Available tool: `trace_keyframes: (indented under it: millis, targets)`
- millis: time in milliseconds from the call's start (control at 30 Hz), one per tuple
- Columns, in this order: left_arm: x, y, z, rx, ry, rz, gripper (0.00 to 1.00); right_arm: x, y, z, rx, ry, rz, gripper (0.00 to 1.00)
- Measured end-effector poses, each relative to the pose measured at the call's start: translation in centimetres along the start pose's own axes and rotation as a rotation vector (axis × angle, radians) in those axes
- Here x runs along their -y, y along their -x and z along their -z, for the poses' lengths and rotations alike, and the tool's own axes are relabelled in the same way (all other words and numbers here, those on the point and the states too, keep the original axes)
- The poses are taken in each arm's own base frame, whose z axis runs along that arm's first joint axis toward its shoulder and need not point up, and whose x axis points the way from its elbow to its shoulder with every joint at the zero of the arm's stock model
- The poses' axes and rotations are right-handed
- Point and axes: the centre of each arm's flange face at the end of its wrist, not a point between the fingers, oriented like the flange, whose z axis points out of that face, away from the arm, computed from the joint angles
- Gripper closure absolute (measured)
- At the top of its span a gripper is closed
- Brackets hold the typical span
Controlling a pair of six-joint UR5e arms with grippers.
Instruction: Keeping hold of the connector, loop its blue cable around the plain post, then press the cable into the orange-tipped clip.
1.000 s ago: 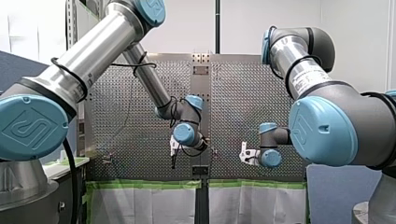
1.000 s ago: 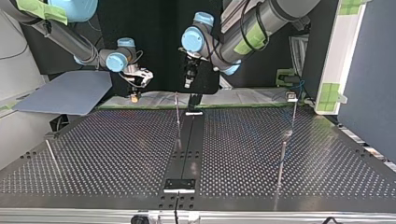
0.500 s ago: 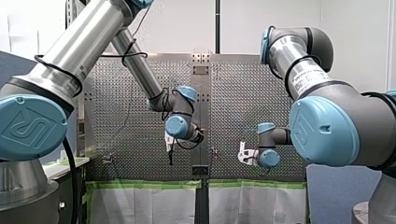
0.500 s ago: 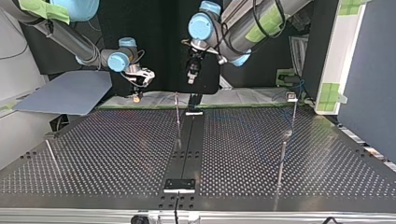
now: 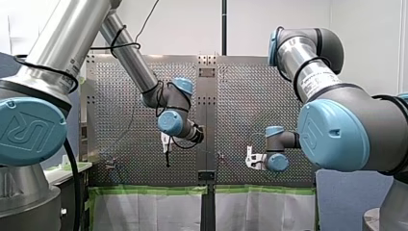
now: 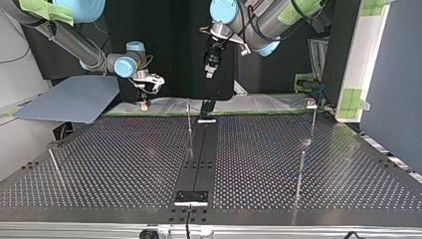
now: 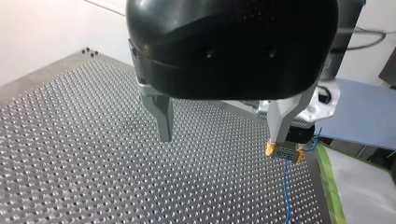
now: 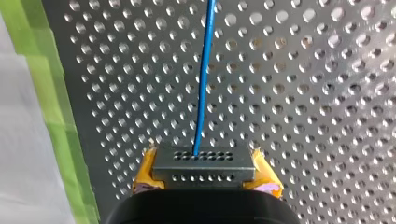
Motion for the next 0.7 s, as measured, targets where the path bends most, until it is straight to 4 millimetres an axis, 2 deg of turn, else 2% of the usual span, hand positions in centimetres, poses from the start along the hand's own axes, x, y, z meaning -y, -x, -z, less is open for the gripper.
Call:
trace_keyframes:
  millis: [367, 567, 700]
  targets:
    - [-0.8, 0.7, 4.6, 0.003, -0.005, -0.003, 0.01, -3.5, -1.5, -0.9, -0.066, 0.1, -0.03, 1.0]
    - [-1.5, 0.9, 6.7, 0.006, 0.001, -0.004, 0.01, -4.2, -4.0, -1.2, -0.113, 0.107, -0.042, 1.0]
    - [-2.2, 1.2, 8.2, 0.013, 0.015, -0.006, 0.01, -4.3, -4.7, -1.3, -0.127, 0.098, -0.044, 1.0]
